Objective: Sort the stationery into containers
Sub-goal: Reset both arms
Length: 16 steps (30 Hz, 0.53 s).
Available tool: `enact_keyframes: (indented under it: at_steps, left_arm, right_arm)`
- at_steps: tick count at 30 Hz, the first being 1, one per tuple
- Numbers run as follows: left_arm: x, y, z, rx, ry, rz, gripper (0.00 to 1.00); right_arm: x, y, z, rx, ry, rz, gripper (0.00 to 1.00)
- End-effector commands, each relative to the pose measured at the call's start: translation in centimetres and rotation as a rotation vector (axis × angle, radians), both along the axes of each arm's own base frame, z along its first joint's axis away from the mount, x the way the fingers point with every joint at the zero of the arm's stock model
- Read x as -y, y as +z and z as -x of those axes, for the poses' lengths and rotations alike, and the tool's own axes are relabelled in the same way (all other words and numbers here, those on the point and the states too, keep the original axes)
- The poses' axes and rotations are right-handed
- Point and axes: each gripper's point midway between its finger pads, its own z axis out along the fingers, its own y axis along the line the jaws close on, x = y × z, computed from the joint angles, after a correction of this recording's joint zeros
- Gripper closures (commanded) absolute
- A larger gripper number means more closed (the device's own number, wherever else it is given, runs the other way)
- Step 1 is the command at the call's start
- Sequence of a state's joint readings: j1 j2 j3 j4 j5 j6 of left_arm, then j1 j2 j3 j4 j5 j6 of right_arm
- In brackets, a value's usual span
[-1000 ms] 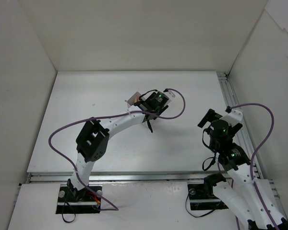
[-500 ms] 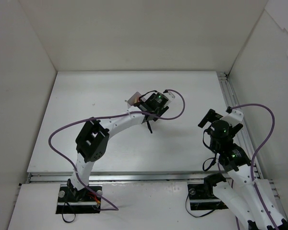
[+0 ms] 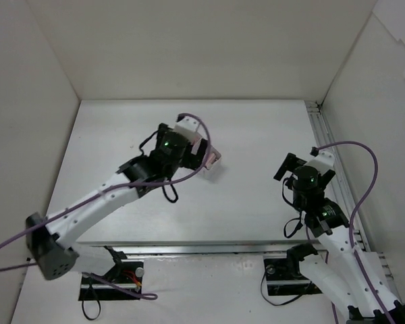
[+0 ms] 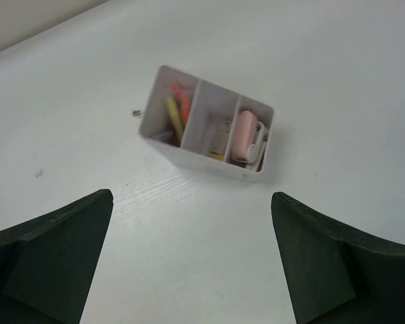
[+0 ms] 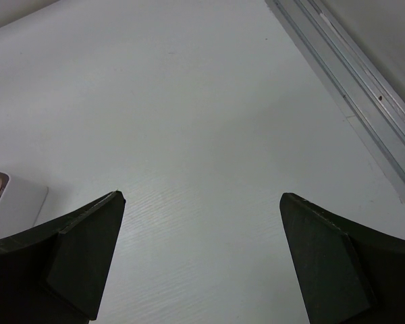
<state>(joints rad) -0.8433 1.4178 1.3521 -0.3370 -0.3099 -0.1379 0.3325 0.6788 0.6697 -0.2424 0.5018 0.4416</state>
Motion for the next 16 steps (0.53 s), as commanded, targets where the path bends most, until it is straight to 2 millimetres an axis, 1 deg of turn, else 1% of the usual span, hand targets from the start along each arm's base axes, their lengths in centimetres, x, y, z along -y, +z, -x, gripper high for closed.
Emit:
enact_keyframes:
  at_steps: [1, 2, 3, 4, 5, 6, 7, 8, 9, 10, 11, 12, 16]
  left_arm:
    - [-7.5, 4.0, 2.2, 0.069, 0.327, 0.204, 0.00]
    - [-9.1, 1.9, 2.9, 0.042, 0.382, 0.180, 0.00]
    - [-11.2, 0.8, 3.8, 0.014, 0.484, 0.206, 0.00]
    - [-12.7, 1.4, 5.1, 0.025, 0.512, 0.264, 0.00]
    - [-14.1, -0.6, 5.8, 0.003, 0.550, 0.248, 0.00]
    - [-15.7, -0.4, 6.7, 0.011, 0.595, 0.307, 0.00]
    - [-16.4, -1.9, 7.4, -0.003, 0.614, 0.307, 0.00]
    - [-17.4, -2.4, 7.9, -0.008, 0.642, 0.313, 0.00]
    - [-18.5, -1.9, 8.4, 0.009, 0.661, 0.359, 0.00]
    - [-18.7, -2.7, 8.7, 0.002, 0.670, 0.368, 0.00]
    - [-19.3, -2.8, 8.9, 0.007, 0.682, 0.377, 0.00]
    - [-19.6, -2.4, 9.2, 0.018, 0.680, 0.395, 0.00]
    - [-20.6, -2.3, 9.6, 0.035, 0.708, 0.402, 0.00]
  right_arm:
    - [0.0, 3.0, -0.7, 0.104, -0.017, -0.043, 0.02]
    - [0.0, 3.1, -0.7, 0.113, -0.021, -0.048, 0.02]
    - [0.1, 3.0, -0.6, 0.114, -0.024, -0.052, 0.02]
    - [0.2, 3.0, -0.4, 0.120, -0.030, -0.051, 0.02]
    - [0.3, 3.0, -0.3, 0.120, -0.033, -0.049, 0.02]
    - [0.3, 2.8, -0.2, 0.123, -0.037, -0.055, 0.02]
    - [0.3, 2.6, -0.1, 0.122, -0.036, -0.056, 0.02]
    - [0.2, 2.7, -0.1, 0.126, -0.031, -0.062, 0.02]
    - [0.4, 2.5, 0.0, 0.124, -0.037, -0.060, 0.02]
    - [0.3, 2.4, 0.0, 0.124, -0.035, -0.060, 0.02]
    - [0.3, 2.5, 0.1, 0.129, -0.037, -0.062, 0.02]
    - [0.4, 2.5, 0.1, 0.128, -0.040, -0.060, 0.02]
    - [0.5, 2.6, 0.2, 0.139, -0.042, -0.062, 0.02]
